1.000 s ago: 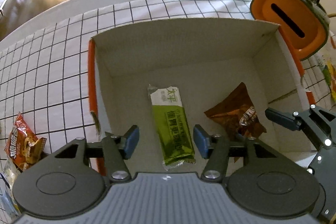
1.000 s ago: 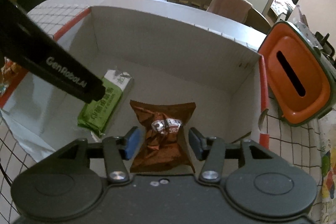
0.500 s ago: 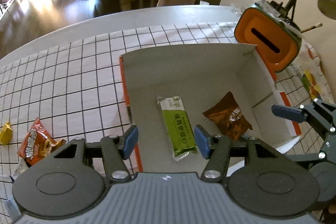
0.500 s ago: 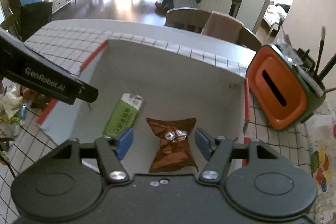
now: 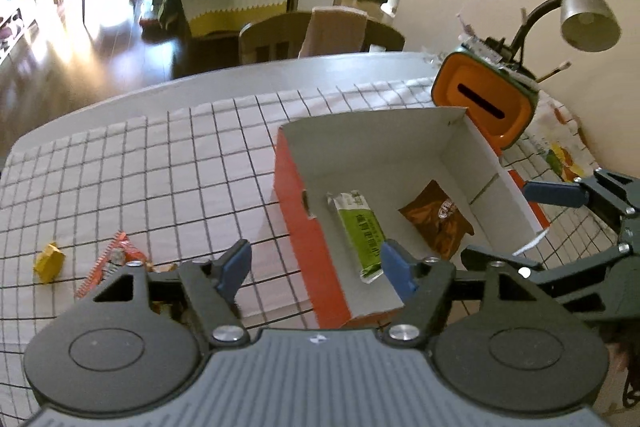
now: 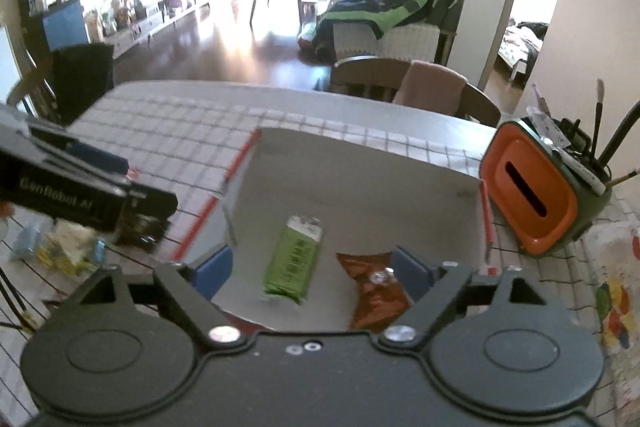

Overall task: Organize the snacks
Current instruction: 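Withdraw both tools from the box back toward the snack pile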

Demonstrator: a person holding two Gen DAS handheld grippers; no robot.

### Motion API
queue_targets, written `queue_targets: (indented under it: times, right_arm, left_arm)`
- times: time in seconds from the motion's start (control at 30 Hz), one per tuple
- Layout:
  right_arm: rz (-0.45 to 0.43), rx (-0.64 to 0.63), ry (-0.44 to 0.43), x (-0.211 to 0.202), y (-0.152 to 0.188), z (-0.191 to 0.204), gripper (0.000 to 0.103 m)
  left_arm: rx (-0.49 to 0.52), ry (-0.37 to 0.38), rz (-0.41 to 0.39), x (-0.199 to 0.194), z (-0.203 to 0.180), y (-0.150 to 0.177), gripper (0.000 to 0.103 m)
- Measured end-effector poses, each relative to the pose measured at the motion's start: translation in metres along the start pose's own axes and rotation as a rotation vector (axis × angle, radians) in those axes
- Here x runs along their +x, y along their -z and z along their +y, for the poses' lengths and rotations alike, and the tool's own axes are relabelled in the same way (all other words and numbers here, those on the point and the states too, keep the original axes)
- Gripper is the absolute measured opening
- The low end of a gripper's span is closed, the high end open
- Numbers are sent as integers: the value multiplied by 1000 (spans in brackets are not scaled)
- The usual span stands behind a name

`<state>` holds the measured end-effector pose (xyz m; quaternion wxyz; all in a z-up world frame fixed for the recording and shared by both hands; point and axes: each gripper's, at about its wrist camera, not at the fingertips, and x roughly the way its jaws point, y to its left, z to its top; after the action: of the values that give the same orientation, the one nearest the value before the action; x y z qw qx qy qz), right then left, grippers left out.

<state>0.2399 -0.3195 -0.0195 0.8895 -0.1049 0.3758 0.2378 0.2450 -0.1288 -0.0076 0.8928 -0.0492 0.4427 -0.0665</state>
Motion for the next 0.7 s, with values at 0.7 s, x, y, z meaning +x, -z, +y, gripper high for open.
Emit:
queue_targets:
  times: [0.7]
  right_arm:
    - [-60,73,-137,-7,12,109,103]
  left_arm:
    - [31,-41,-113,-87,110,76,86]
